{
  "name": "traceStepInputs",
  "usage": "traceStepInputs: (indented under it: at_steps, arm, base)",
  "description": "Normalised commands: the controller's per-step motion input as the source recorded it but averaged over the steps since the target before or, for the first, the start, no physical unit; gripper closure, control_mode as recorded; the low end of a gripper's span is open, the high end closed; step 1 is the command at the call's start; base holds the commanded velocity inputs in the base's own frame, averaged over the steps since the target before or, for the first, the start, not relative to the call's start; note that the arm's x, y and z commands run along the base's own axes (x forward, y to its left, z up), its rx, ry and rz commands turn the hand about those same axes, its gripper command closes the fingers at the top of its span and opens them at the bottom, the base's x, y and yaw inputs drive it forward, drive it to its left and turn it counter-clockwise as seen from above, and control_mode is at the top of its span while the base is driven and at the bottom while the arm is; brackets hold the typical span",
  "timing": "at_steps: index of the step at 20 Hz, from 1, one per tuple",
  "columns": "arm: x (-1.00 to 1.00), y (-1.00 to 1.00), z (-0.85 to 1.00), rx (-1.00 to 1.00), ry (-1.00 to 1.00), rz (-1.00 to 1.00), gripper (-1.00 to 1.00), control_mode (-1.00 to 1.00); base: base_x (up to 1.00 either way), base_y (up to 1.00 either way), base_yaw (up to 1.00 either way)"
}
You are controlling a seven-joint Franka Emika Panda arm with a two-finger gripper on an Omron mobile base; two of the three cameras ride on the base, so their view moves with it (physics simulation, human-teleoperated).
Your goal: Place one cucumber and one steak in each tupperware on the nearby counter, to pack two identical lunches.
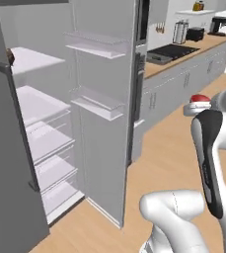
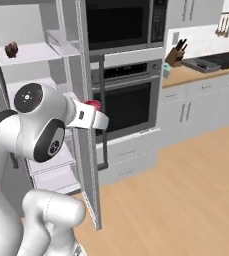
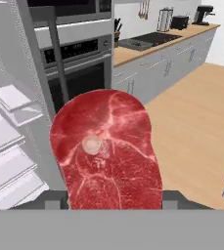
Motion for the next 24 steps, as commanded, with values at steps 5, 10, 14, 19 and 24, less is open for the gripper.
traceStepInputs:
  at_steps: [5, 10, 14, 19, 24]
  arm:
    - [0.0, 0.0, 0.0, 0.0, 0.0, 0.0, 1.0, 1.0]
    - [0.0, 0.0, 0.0, 0.0, 0.0, 0.0, 1.0, 1.0]
    - [0.0, 0.0, 0.0, 0.0, 0.0, 0.0, 1.0, 1.0]
    - [0.0, 0.0, 0.0, 0.0, 0.0, 0.0, 1.0, 1.0]
    - [0.0, 0.0, 0.0, 0.0, 0.0, 0.0, 1.0, 1.0]
  base:
    - [0.69, -0.52, -0.52]
    - [1.0, -0.7, -0.28]
    - [1.0, -0.58, -0.12]
    - [1.0, -0.23, -0.01]
    - [1.0, -0.2, 0.0]
